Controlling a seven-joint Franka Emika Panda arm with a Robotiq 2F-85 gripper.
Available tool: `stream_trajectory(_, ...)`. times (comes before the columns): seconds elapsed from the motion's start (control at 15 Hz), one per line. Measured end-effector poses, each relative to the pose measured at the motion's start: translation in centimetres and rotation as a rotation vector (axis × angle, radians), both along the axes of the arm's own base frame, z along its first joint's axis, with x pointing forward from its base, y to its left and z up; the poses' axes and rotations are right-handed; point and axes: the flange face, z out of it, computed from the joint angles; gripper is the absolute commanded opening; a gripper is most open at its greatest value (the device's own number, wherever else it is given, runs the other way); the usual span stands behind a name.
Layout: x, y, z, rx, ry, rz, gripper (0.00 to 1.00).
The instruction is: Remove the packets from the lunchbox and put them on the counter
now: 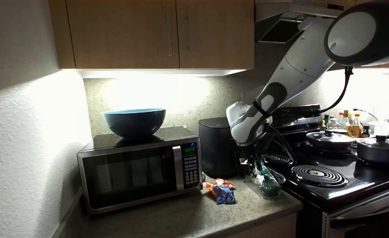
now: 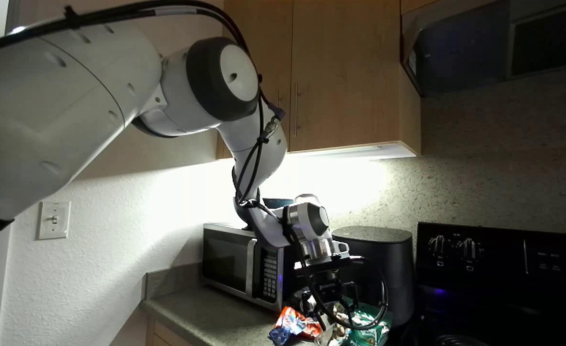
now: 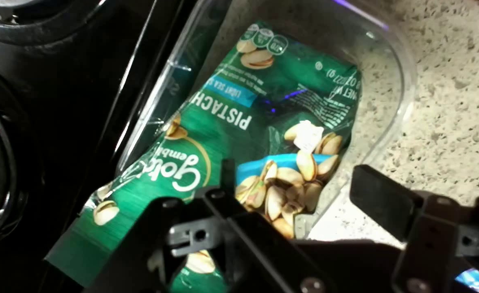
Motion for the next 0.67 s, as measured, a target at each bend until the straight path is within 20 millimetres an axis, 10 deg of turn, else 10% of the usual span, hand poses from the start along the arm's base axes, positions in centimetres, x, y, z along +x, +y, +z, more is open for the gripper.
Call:
stream_trajectory(0.13,0.4,-0.2,0.0,0.002,0.009,0.004,0.81)
stream_trajectory(0.33,0.8,-0.3,0.6,0.003,0.005,0.005,0.96)
stream_trajectory(0.67,1.3,0.2,2.5,0.021,-0.031,0.0,1.0)
